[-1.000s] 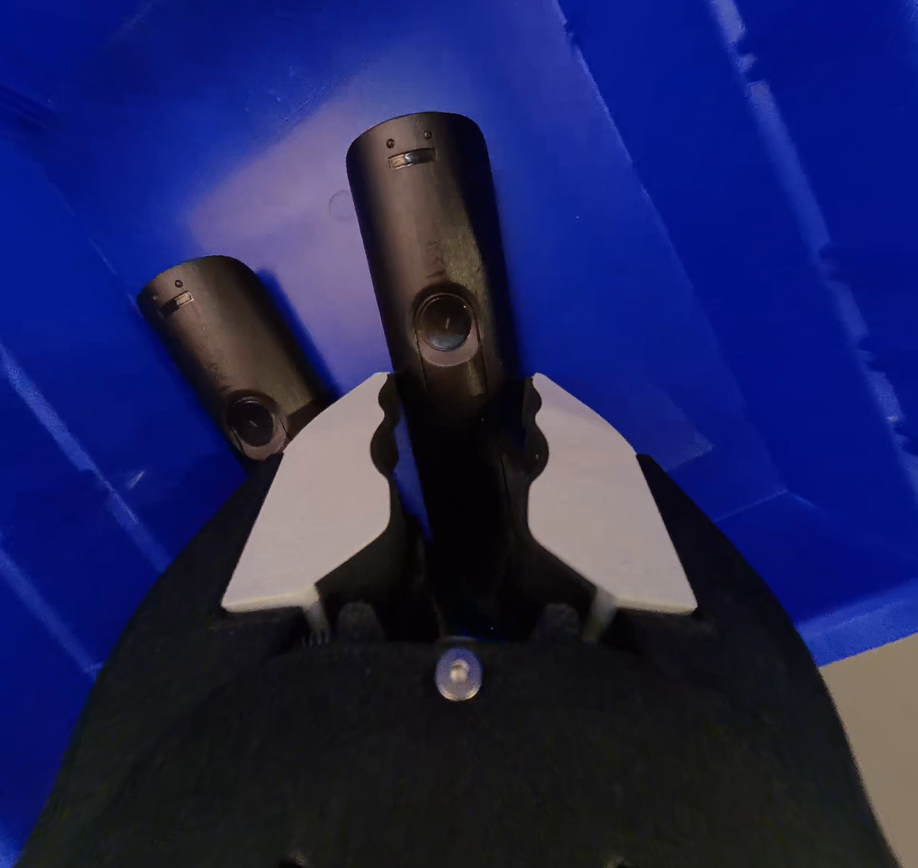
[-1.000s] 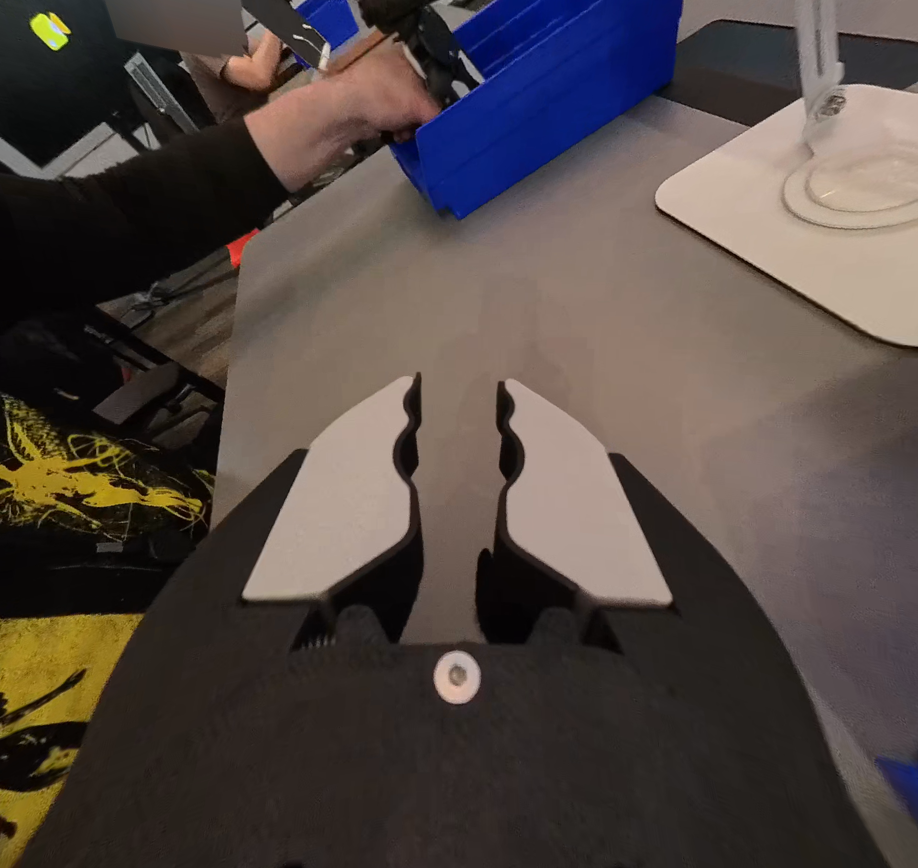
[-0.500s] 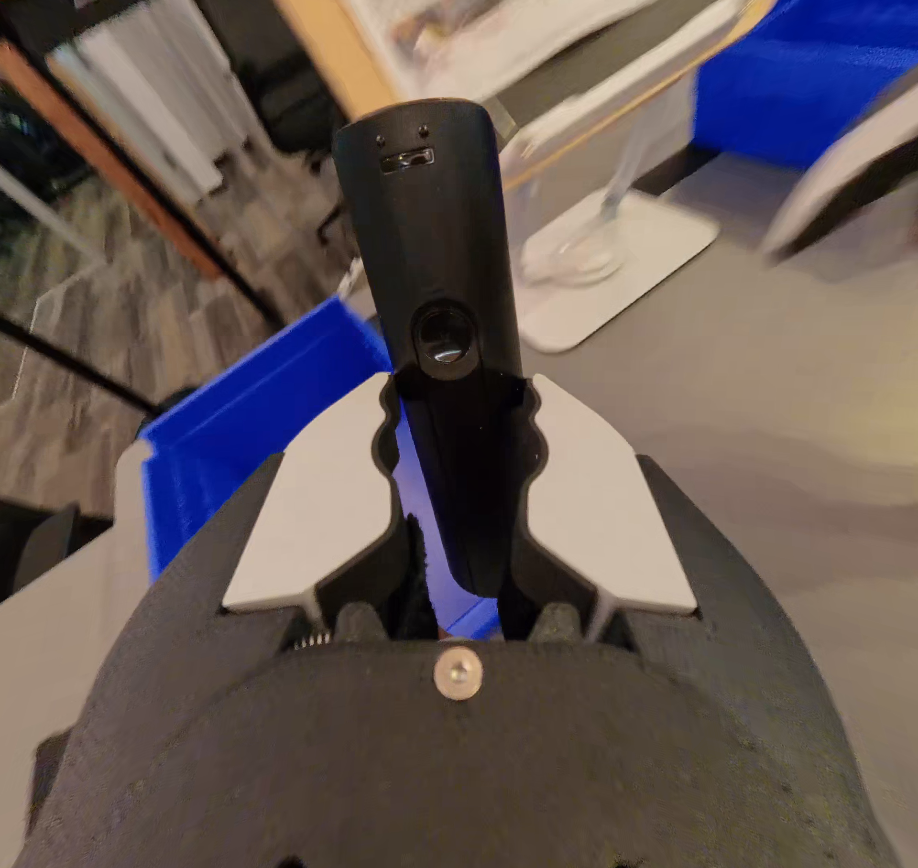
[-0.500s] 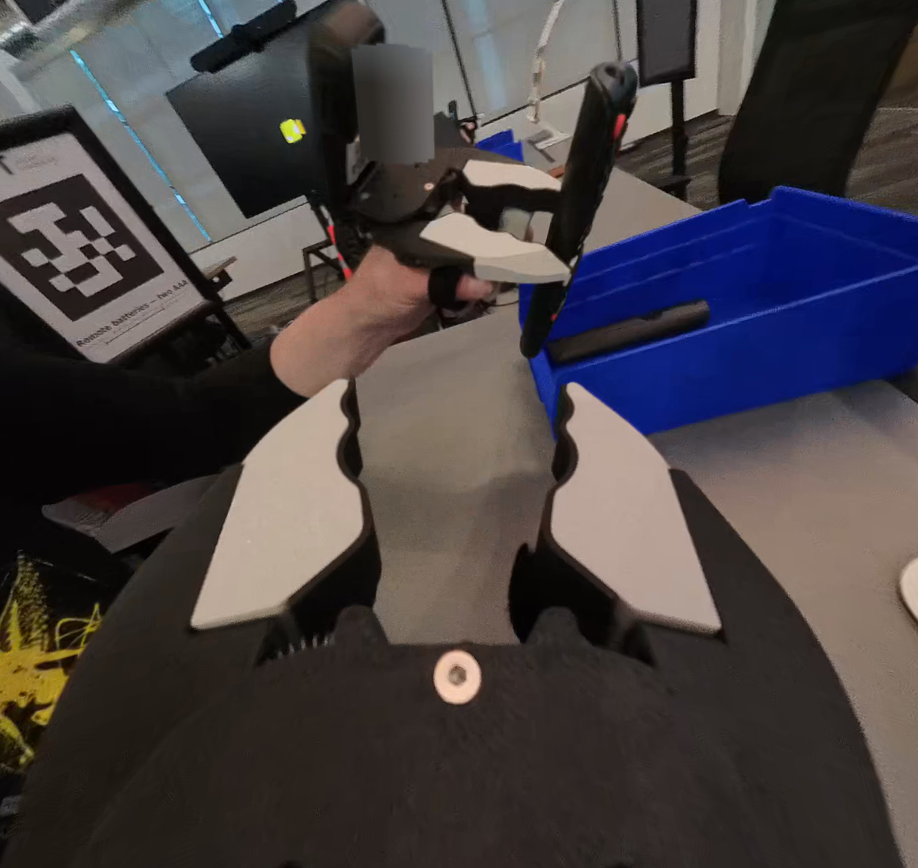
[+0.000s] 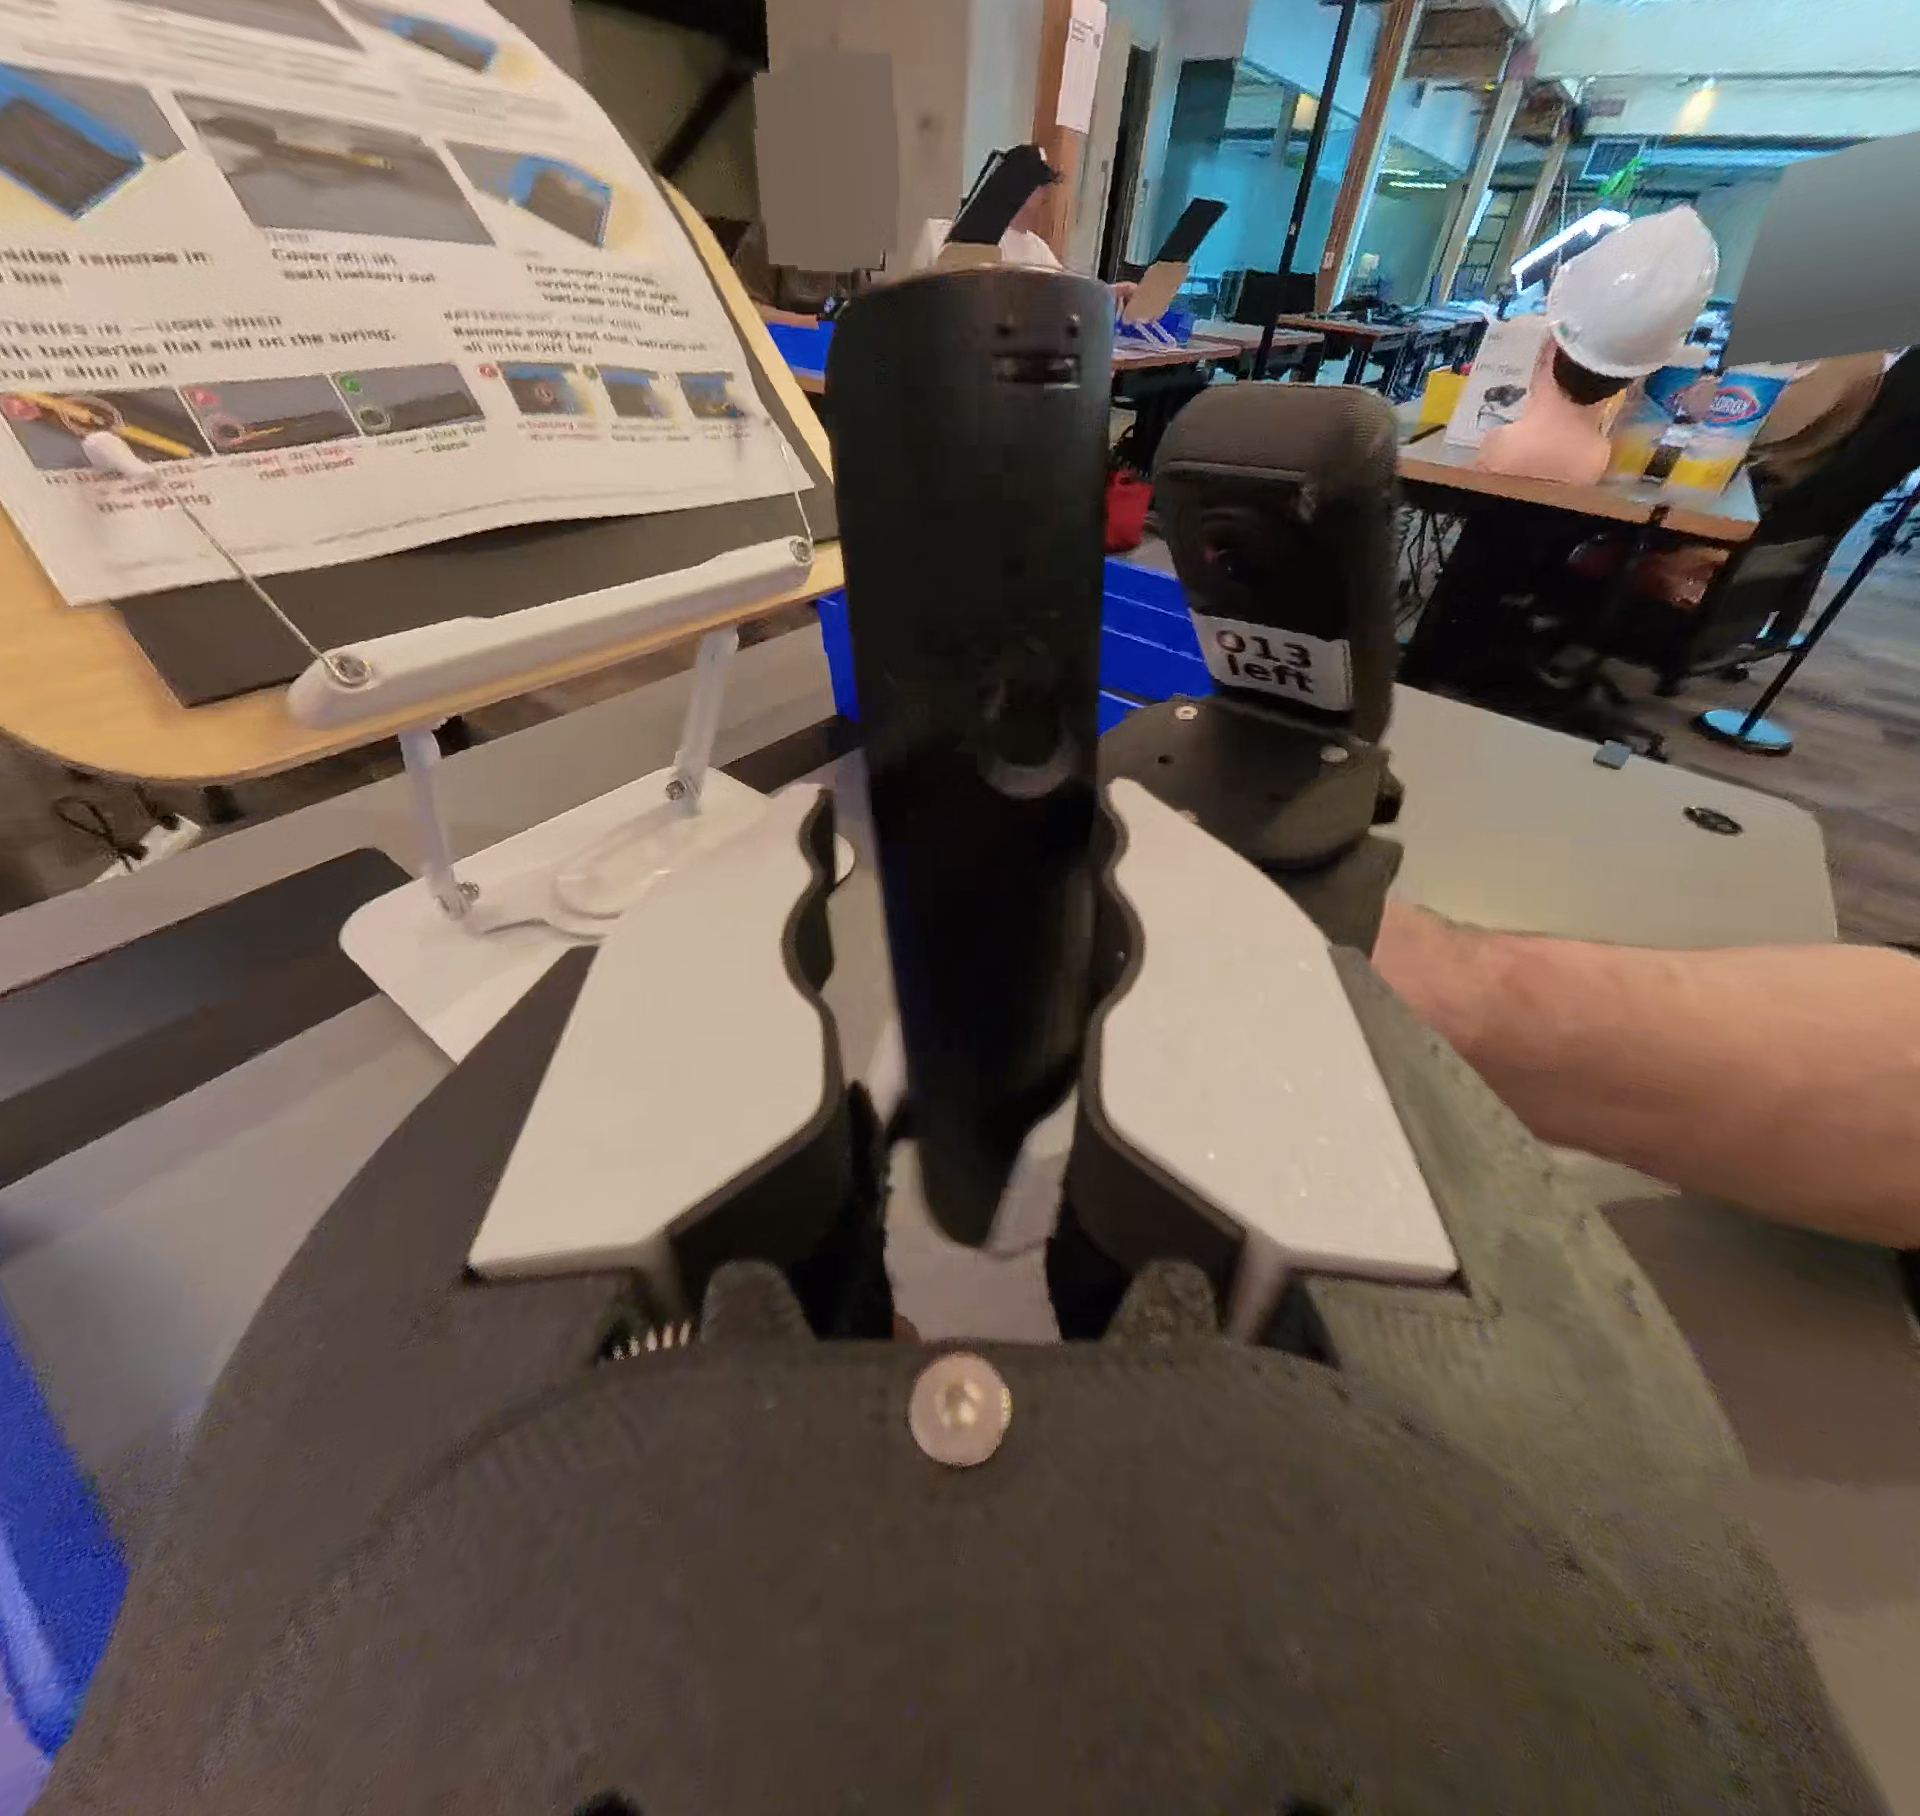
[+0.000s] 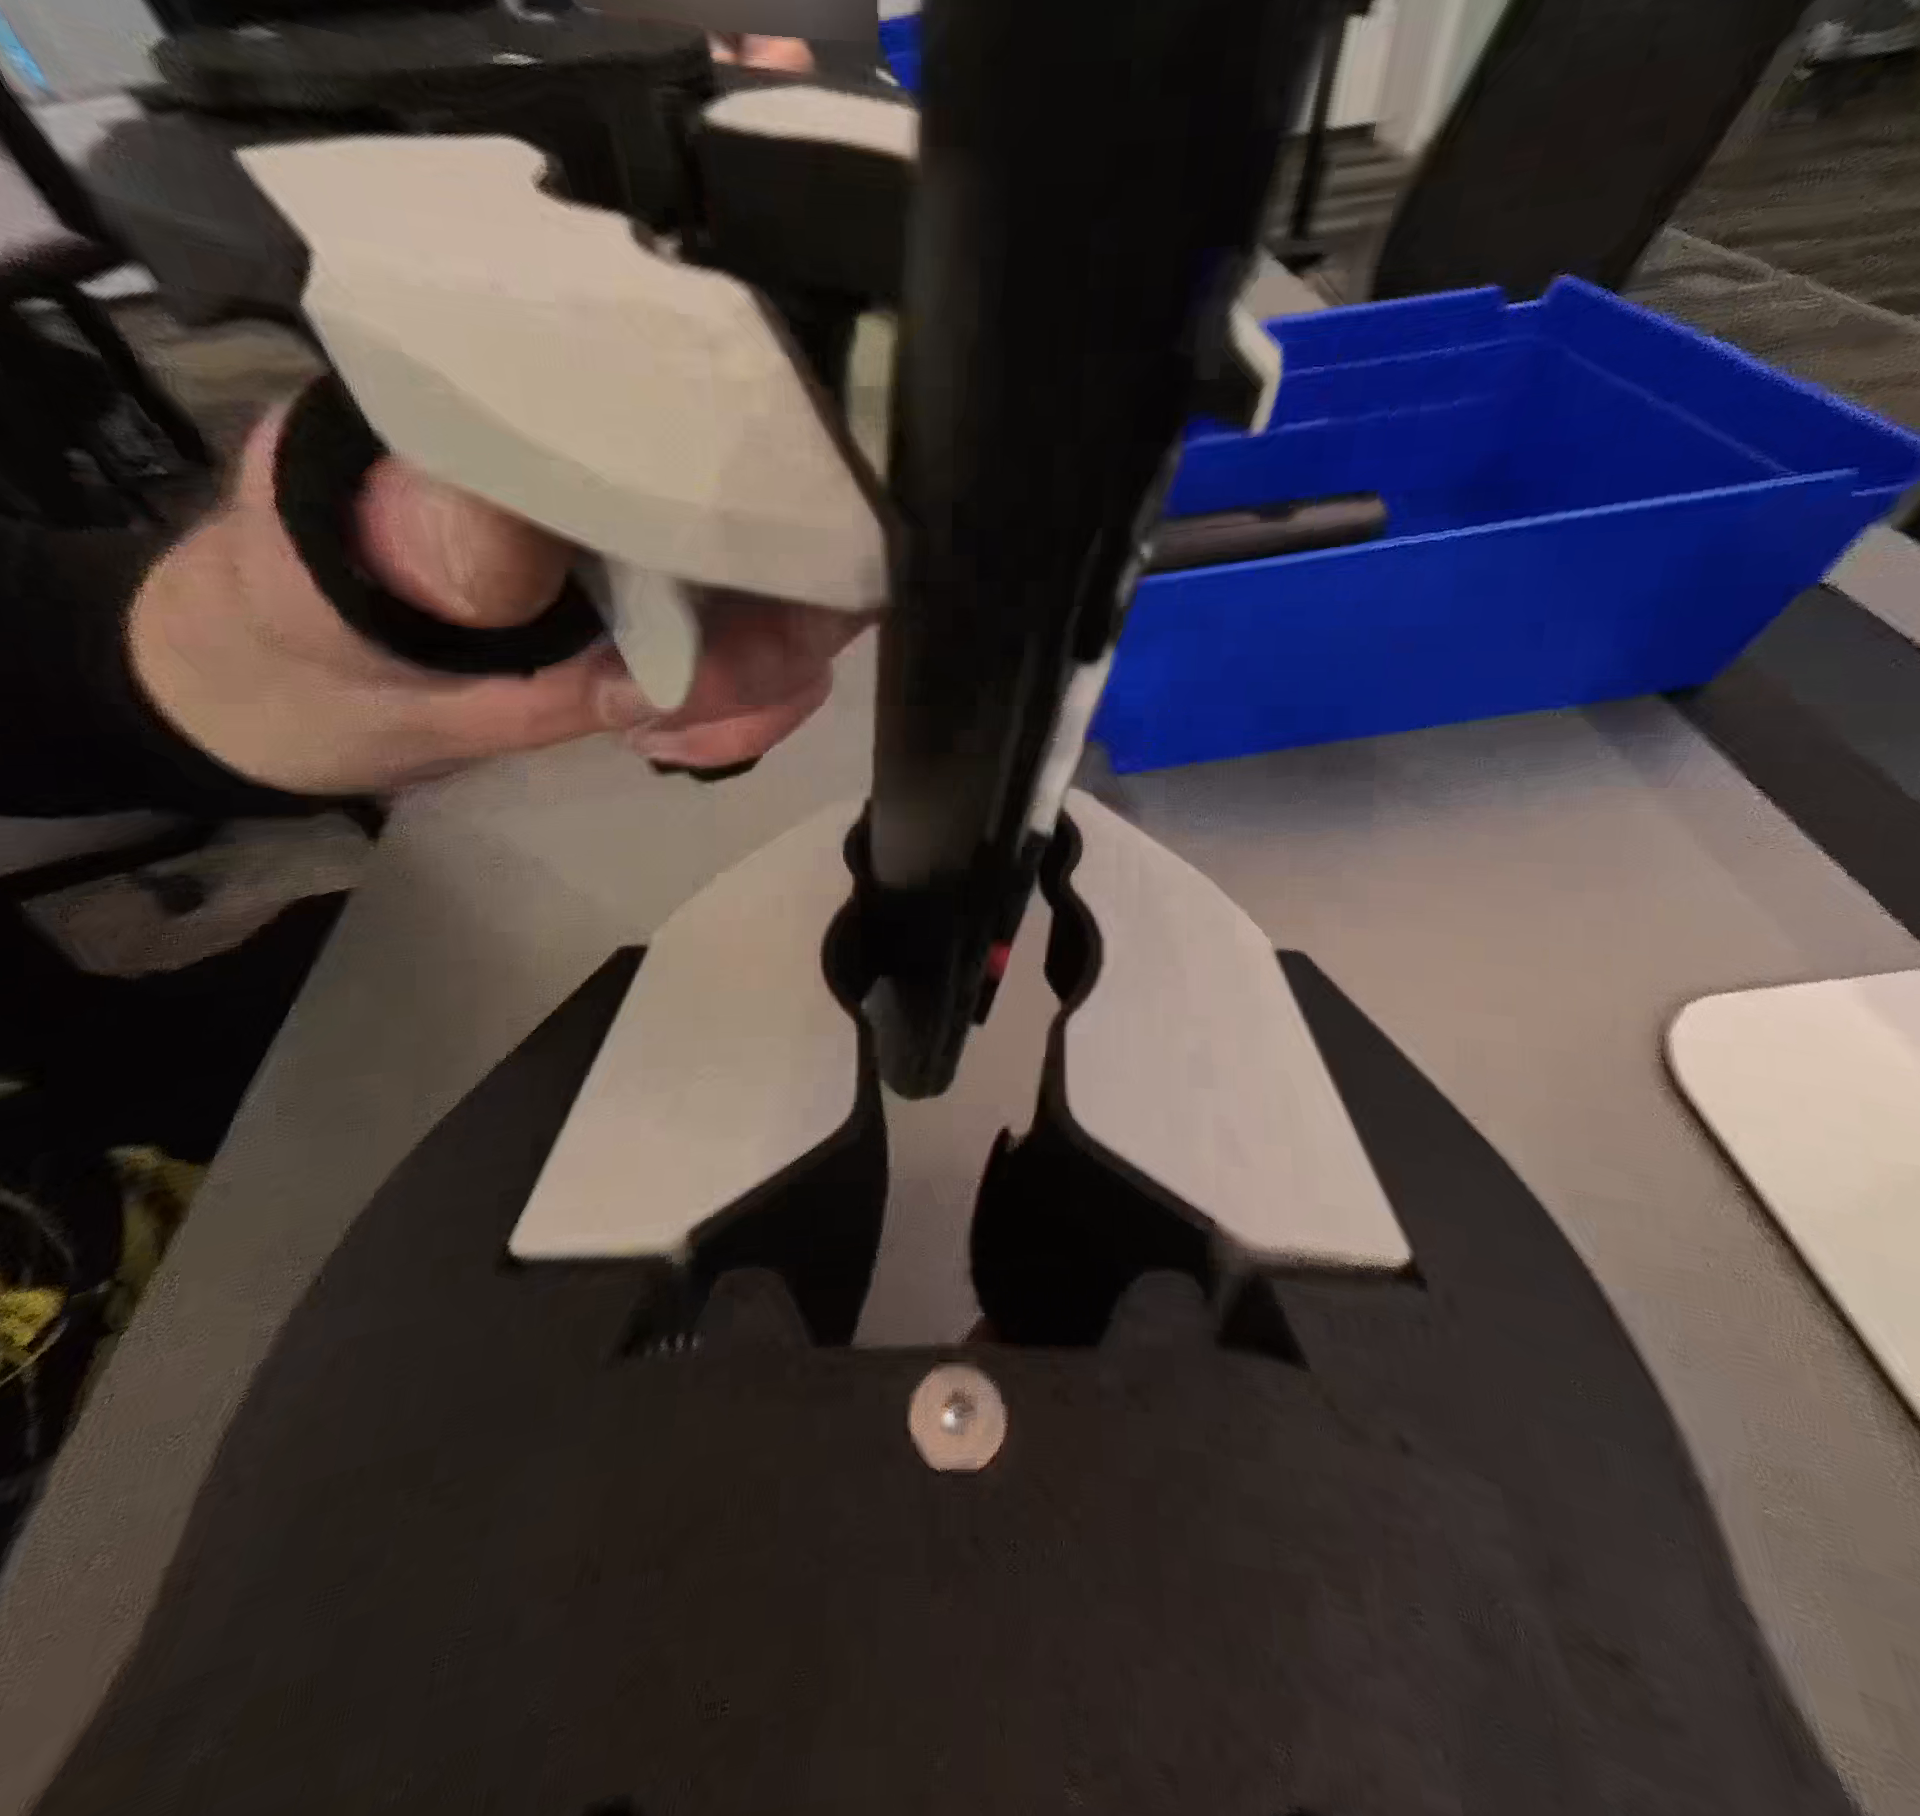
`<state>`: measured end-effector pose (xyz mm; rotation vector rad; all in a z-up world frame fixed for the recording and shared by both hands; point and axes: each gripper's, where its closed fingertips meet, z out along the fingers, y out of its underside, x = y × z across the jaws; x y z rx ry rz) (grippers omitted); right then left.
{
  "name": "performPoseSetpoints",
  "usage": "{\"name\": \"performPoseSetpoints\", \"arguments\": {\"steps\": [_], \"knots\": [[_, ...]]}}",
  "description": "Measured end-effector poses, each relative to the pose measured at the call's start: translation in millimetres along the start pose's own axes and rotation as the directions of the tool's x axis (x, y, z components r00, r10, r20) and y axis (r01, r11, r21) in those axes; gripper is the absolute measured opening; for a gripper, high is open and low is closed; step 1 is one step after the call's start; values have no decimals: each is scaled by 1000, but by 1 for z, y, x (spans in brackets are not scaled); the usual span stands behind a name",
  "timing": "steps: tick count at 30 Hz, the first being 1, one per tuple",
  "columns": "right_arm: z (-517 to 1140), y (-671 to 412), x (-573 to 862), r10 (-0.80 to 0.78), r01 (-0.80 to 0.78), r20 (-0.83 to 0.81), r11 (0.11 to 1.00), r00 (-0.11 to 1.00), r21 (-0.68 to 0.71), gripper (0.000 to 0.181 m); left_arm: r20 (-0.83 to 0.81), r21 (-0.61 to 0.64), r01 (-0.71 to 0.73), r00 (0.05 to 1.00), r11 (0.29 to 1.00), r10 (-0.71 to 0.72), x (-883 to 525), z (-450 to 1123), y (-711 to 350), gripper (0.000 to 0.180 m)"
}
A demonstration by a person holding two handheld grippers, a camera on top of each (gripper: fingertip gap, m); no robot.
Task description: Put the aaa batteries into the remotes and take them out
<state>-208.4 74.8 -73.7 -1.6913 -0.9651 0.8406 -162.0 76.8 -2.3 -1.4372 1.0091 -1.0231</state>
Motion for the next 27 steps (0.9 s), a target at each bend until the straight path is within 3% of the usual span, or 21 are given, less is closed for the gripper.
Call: {"name": "performPoseSetpoints", "arguments": {"steps": [2, 6, 8, 9, 15, 17, 18, 19, 21, 27], "knots": [[-15, 4, -24, 10, -11, 214, 1000, 977, 6, 26, -33, -6, -35, 999, 999, 35, 5, -3, -6, 65], [-36, 43, -38, 72, 15, 378, 975, 923, -223, 24, -254, -3, -38, 966, 999, 36, 28, -7, -20, 64], [-44, 51, -52, 52, 61, 484, 975, 873, -215, 24, -380, -75, -2, 925, 997, -27, 41, -7, -15, 51], [-46, 55, -56, 80, 42, 515, 974, 853, -221, 24, -394, -94, -8, 919, 996, -30, 42, -6, -11, 31], [-33, 75, -48, 110, -22, 477, 982, 872, -185, 26, -352, -220, -55, 936, 974, -26, 36, 4, 18, 24], [-32, 61, -33, 143, -113, 429, 989, 892, -94, 49, -325, -284, -110, 946, 953, 13, 30, 9, 32, 23], [-35, 52, -26, 156, -151, 410, 988, 899, -45, 51, -307, -316, -143, 951, 938, 42, 27, 12, 40, 23], [-37, 45, -18, 142, -154, 377, 988, 915, 2, 47, -295, -352, -160, 954, 922, 53, 25, 14, 49, 23], [-42, 35, -8, 142, -171, 326, 983, 935, 60, 24, -292, -381, -174, 954, 908, 60, 27, 19, 60, 23], [-26, 53, 1, 193, -200, 307, 980, 932, -8, 24, -281, -410, -146, 959, 900, 28, 19, 31, 80, 23]]}}
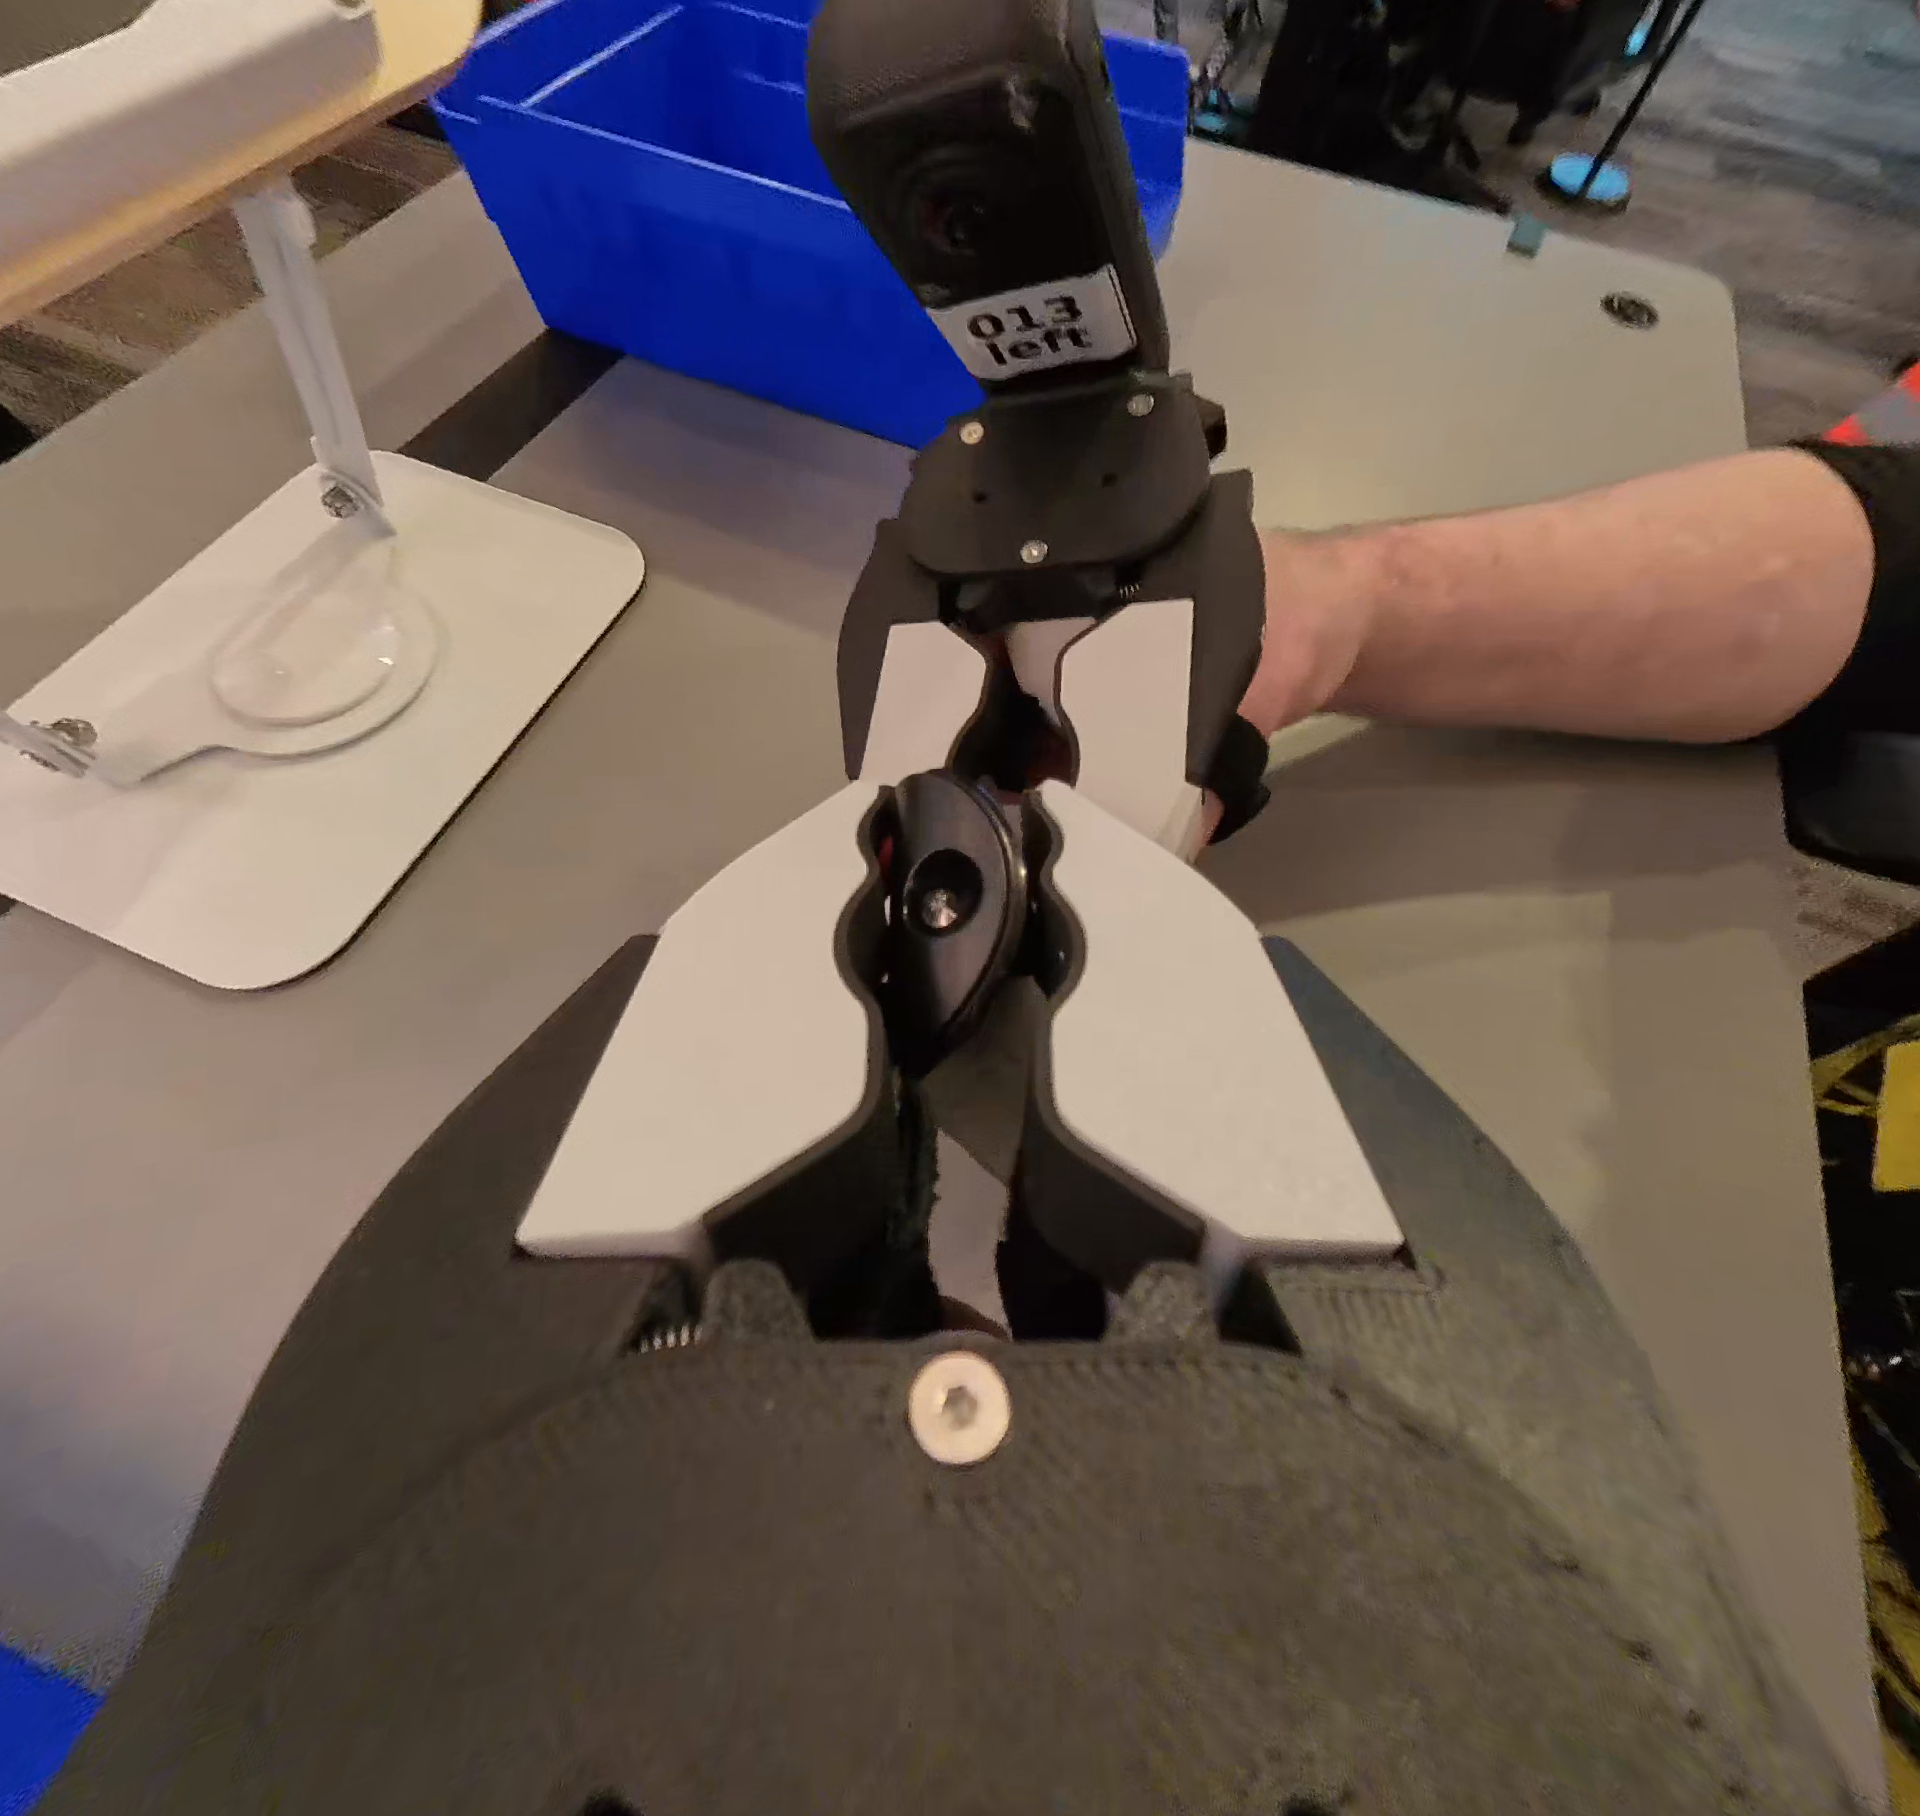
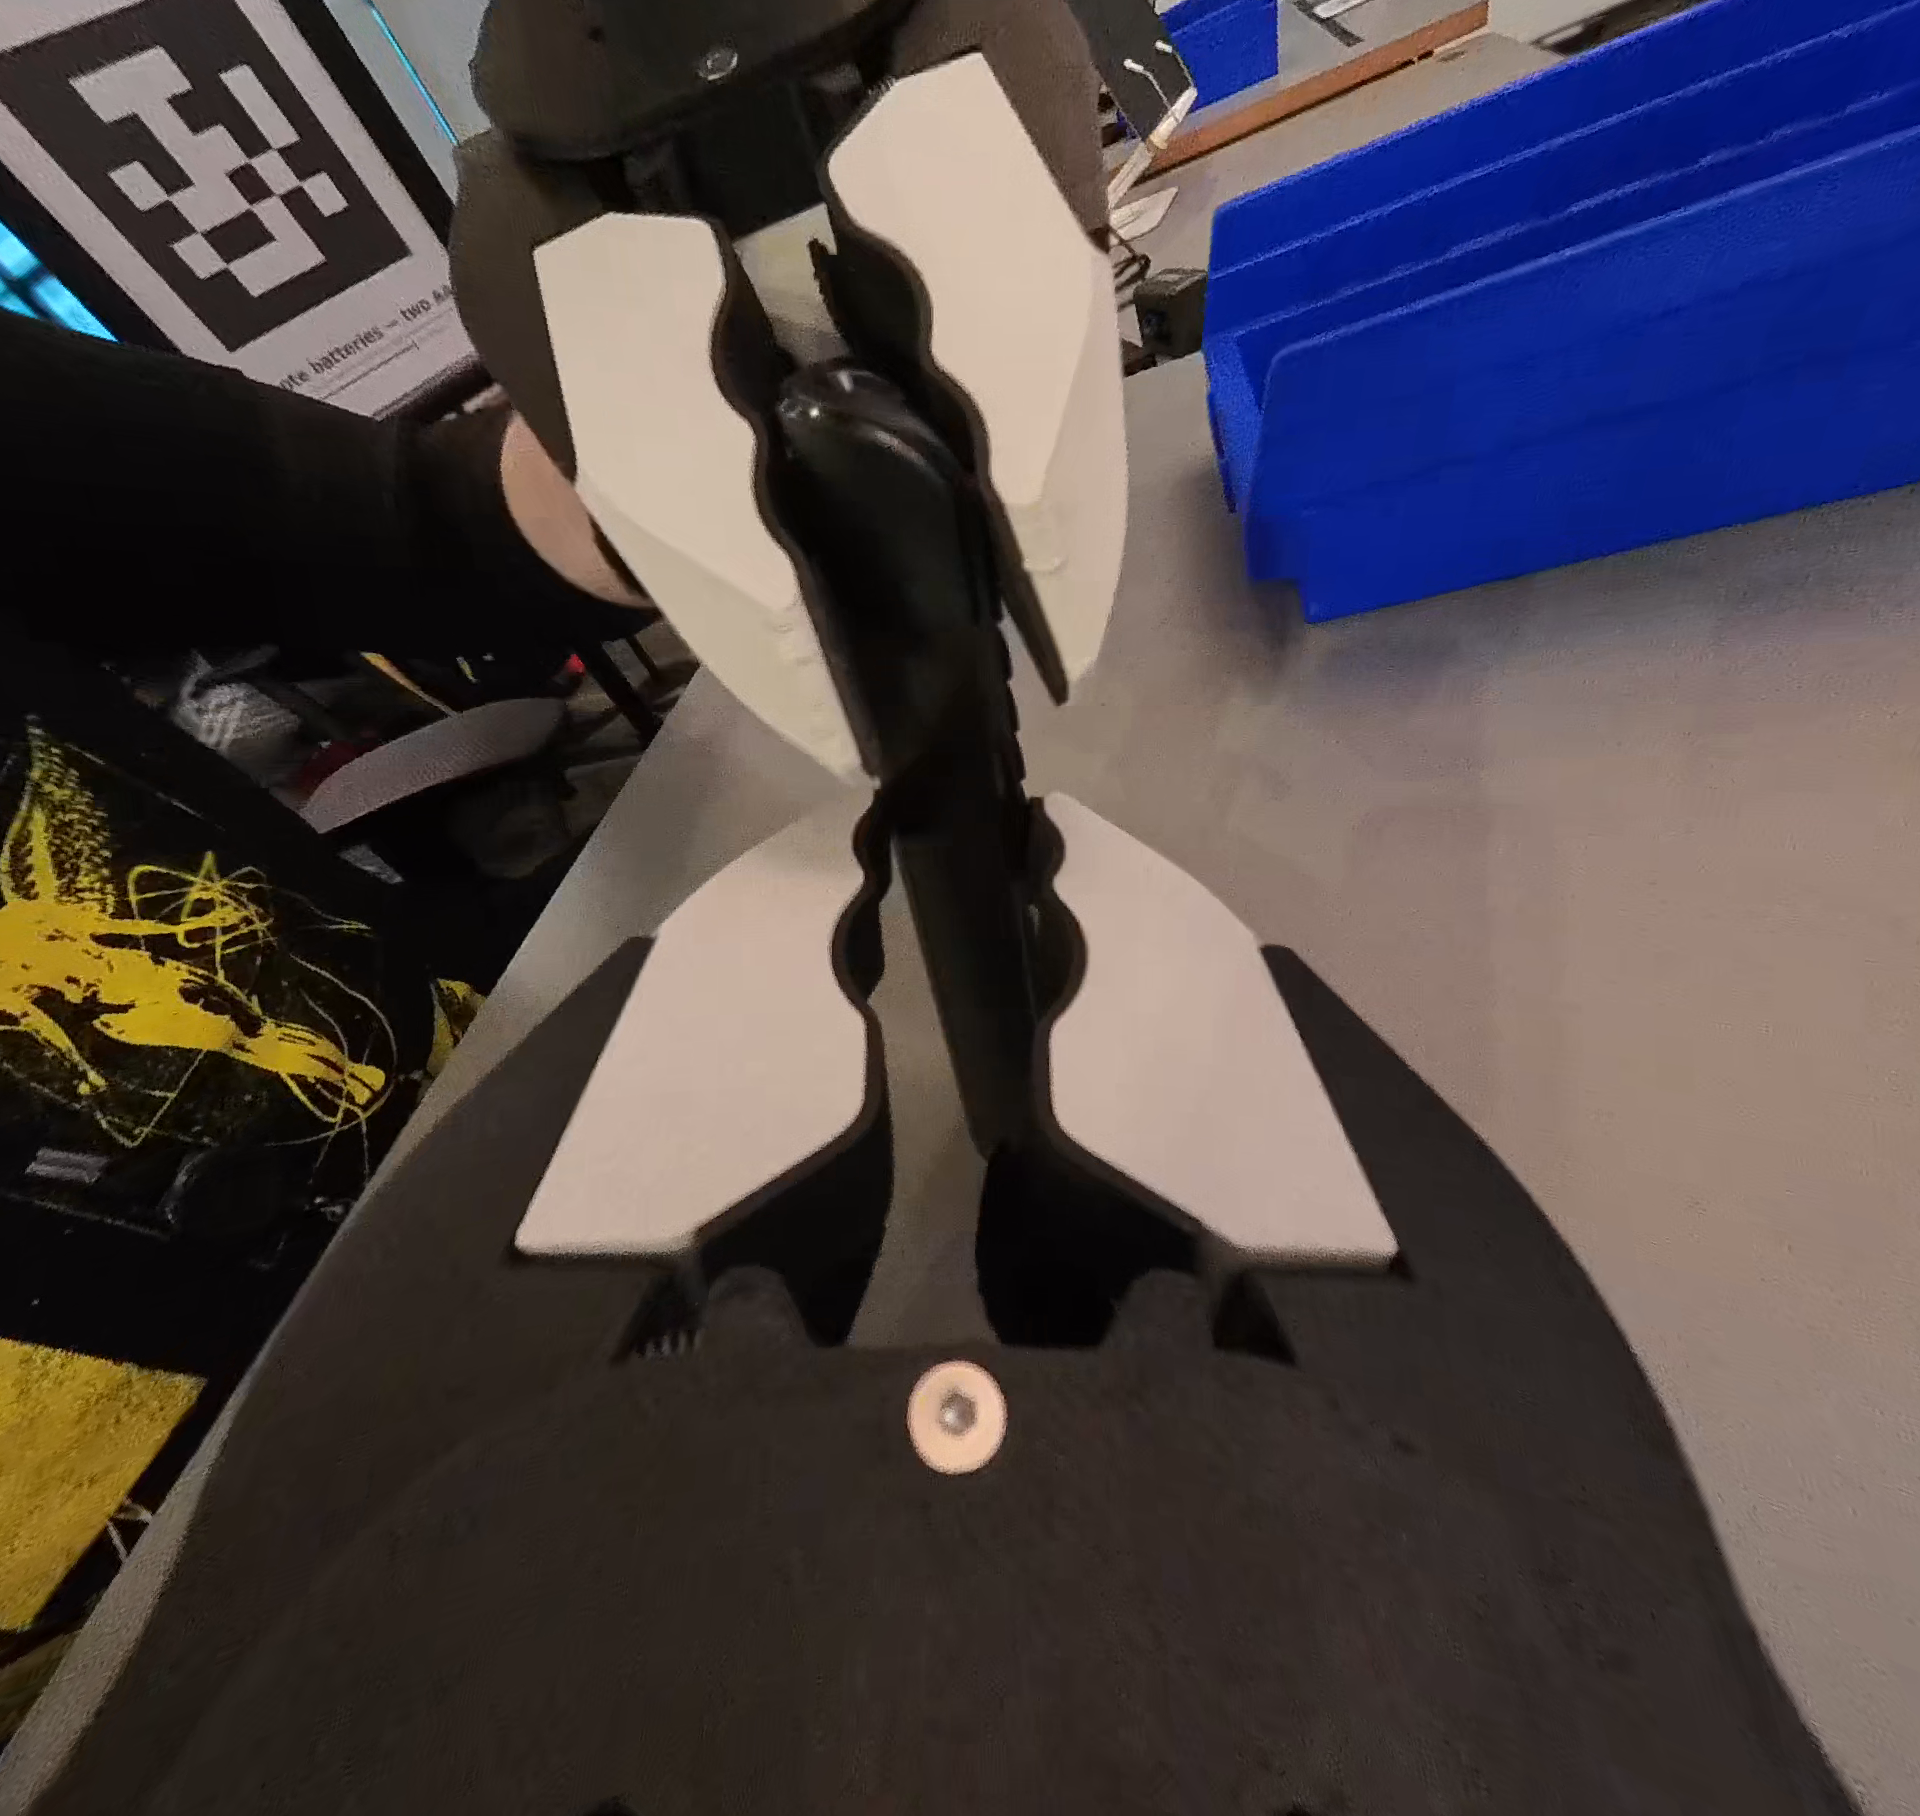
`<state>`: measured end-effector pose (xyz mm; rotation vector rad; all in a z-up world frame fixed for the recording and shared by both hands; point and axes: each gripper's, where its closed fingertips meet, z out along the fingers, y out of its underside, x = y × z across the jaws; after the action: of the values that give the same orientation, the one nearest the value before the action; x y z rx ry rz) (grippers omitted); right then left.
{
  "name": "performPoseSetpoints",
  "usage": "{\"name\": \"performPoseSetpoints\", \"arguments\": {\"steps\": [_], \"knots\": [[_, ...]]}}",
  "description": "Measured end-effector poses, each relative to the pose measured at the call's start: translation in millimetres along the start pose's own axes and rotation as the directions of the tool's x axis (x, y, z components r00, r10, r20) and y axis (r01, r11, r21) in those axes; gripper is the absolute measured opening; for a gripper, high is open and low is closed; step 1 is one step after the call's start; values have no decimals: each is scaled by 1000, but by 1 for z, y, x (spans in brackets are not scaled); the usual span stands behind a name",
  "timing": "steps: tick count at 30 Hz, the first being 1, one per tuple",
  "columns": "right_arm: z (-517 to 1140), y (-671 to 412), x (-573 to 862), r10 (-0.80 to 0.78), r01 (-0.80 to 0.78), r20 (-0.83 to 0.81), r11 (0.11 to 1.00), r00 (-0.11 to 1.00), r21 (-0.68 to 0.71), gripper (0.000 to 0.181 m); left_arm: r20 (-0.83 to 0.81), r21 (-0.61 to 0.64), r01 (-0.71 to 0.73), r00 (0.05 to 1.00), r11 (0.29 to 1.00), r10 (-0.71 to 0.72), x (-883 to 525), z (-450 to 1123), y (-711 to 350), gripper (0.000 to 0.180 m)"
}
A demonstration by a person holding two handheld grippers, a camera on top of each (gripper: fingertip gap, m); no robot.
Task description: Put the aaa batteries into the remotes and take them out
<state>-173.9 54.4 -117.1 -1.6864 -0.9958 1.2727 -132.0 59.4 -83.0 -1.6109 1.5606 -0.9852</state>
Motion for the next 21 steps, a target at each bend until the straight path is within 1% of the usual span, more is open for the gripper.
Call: {"name": "performPoseSetpoints", "arguments": {"steps": [2, 7, 11, 15, 16, 21], "knots": [[1, -1, 2, 15, -15, -1, 1000, 1000, 11, 23, -6, 25, 43, 999, 999, -43, -4, 0, 0, 23], [2, -3, 8, 82, -82, 6, 997, 997, 4, 23, 23, 54, 52, 998, 997, -53, -12, -1, -1, 23], [6, -5, 16, 141, -141, -9, 990, 990, -3, 24, 4, 89, 123, 992, 988, -124, -24, -2, 2, 23], [9, -4, 22, 179, -179, -13, 984, 984, -18, 25, 23, 146, 162, 986, 976, -167, -34, -3, 3, 23], [9, -4, 22, 194, -195, -8, 980, 981, -28, 24, 24, 153, 161, 986, 975, -167, -35, -3, 3, 23], [12, 3, 25, 149, -152, -32, 980, 988, -130, 26, 46, 153, 168, 983, 974, -177, -43, -3, 6, 24]]}}
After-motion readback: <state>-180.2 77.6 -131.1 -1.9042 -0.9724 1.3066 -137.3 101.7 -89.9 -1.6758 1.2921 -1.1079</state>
